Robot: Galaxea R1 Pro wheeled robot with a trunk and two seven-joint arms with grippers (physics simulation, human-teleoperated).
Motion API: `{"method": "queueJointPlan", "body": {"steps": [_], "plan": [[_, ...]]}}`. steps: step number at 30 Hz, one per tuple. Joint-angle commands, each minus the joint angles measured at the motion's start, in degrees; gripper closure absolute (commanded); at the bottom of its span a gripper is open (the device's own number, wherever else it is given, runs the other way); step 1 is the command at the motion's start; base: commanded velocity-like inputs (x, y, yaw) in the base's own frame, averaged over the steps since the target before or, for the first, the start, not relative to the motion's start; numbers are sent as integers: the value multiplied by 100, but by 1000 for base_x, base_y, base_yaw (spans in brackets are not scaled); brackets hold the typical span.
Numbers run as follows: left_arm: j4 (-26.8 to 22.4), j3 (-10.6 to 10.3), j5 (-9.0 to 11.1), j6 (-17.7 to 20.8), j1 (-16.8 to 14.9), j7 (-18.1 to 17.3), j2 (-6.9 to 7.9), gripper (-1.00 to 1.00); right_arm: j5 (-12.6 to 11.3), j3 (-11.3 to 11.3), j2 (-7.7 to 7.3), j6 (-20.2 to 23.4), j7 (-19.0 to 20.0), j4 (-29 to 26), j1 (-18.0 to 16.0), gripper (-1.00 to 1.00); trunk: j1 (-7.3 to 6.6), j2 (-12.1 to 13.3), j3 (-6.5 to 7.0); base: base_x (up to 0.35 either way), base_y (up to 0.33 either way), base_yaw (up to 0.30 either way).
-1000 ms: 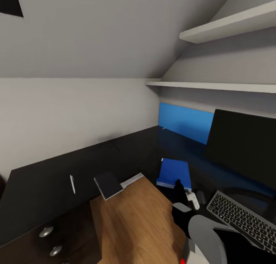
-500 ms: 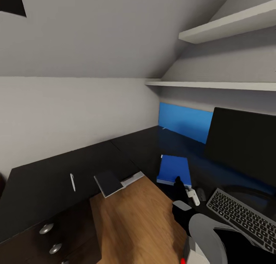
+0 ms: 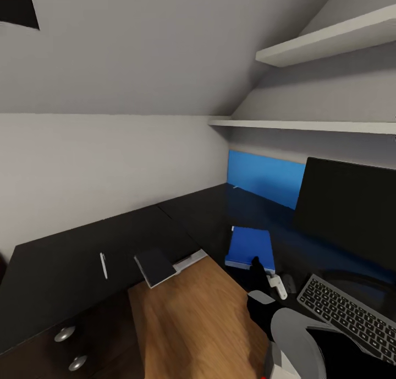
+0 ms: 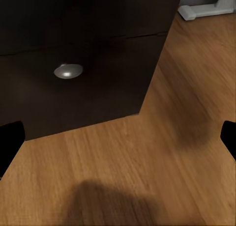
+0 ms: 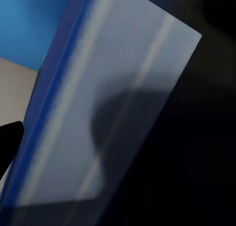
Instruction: In the bedroom, organize the workspace by keeping the computer under the desk, ensuring the monitor is on the desk, placing the keyboard on the desk next to the monitor, placing the mouse on the desk next to the keyboard, moving the folder from the swivel chair onto the desk next to the mouse, stacking the notebook on top of the folder with the pen on top of the notebook, and positioning the swivel chair next to the desk.
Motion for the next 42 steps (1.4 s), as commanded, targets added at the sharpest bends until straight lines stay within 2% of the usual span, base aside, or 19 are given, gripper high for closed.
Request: {"method": "queueJointPlan", "body": {"steps": [1, 9, 19, 25, 32, 36, 40, 42], "plan": [[5, 42, 14, -11, -6, -58, 0, -100, -116, -164, 2, 41, 68, 26, 1, 100, 152, -2, -8, 202, 0, 0], [5, 29, 5, -11, -7, -70, -7, -100, -116, -164, 1, 41, 68, 26, 1, 100, 152, -2, -8, 45, 0, 0], [5, 26, 3, -11, -7, -65, -8, -100, -116, -164, 0, 41, 68, 26, 1, 100, -68, 399, 172, 1, 0, 0], [5, 26, 3, -11, -6, -67, -8, -100, -114, -164, -1, 41, 68, 26, 1, 100, -68, 399, 172, 0, 0, 0], [5, 26, 3, -11, -5, -64, -8, -100, -115, -164, 3, 41, 68, 26, 1, 100, -222, 680, 297, 0, 0, 0], [5, 26, 3, -11, -5, -65, -2, -100, -116, -164, 3, 41, 68, 26, 1, 100, -222, 680, 297, 0, 0, 0], [5, 26, 3, -11, -3, -65, 1, -100, -116, -164, 4, 41, 66, 26, 1, 100, -310, 840, 369, 0, 0, 0], [5, 26, 3, -11, -3, -65, 1, -100, -116, -164, 4, 41, 66, 26, 1, 100, -310, 840, 369, 0, 0, 0]]}}
